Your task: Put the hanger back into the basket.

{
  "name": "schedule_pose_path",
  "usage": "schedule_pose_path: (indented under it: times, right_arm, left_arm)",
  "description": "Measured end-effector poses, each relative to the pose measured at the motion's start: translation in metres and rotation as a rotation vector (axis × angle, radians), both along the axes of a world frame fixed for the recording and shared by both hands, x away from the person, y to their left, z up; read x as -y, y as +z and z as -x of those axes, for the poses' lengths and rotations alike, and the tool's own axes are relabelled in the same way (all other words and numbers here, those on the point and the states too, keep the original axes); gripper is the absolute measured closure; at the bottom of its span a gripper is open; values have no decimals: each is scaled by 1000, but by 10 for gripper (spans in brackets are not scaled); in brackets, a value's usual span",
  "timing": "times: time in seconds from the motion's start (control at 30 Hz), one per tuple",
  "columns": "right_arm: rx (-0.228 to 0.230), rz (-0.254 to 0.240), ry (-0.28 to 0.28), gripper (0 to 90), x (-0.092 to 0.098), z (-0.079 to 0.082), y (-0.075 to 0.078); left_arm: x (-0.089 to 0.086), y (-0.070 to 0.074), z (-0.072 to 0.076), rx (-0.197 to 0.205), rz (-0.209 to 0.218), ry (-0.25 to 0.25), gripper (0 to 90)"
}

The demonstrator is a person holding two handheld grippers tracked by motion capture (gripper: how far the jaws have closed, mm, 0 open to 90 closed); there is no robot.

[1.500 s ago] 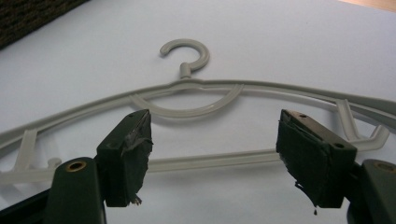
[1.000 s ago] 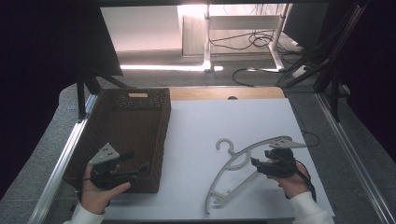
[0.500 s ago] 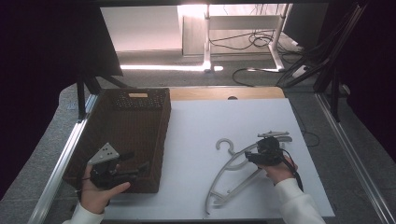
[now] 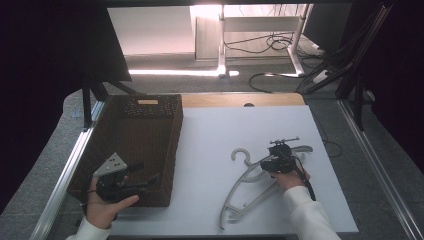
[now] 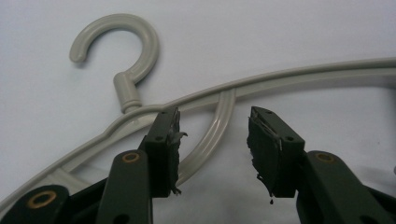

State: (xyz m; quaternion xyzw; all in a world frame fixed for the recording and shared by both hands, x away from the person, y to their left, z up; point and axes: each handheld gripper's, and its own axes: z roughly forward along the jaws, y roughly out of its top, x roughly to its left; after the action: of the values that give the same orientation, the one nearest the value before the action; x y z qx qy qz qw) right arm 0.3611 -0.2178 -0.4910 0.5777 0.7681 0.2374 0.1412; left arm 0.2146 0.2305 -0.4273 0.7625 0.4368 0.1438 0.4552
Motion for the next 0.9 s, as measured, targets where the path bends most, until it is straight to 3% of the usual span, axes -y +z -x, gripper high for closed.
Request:
schedule_pose_path:
  times: [0.1,0.13,0.37,0.5,0.77,0.9]
  right_arm:
    - [-12,15,-20,563,-1,-1,-2]
    - [-34,5,-31,571,-2,-2,-3]
    - [-70,-1,-74,623,-3,-5,-5]
    - [-86,1,-74,653,-6,-6,-6]
    - [-92,0,-95,706,-8,-8,-8]
    - [-101,-15,-134,744,-7,-11,-8]
  left_arm:
    - [-1,0,0,2,3,1,280]
    - [-1,1,0,3,4,1,280]
    - [-2,2,1,9,5,3,281]
    - [-2,2,0,10,7,1,281]
    - [-3,2,-1,9,8,3,281]
    - [-4,2,-1,9,11,5,281]
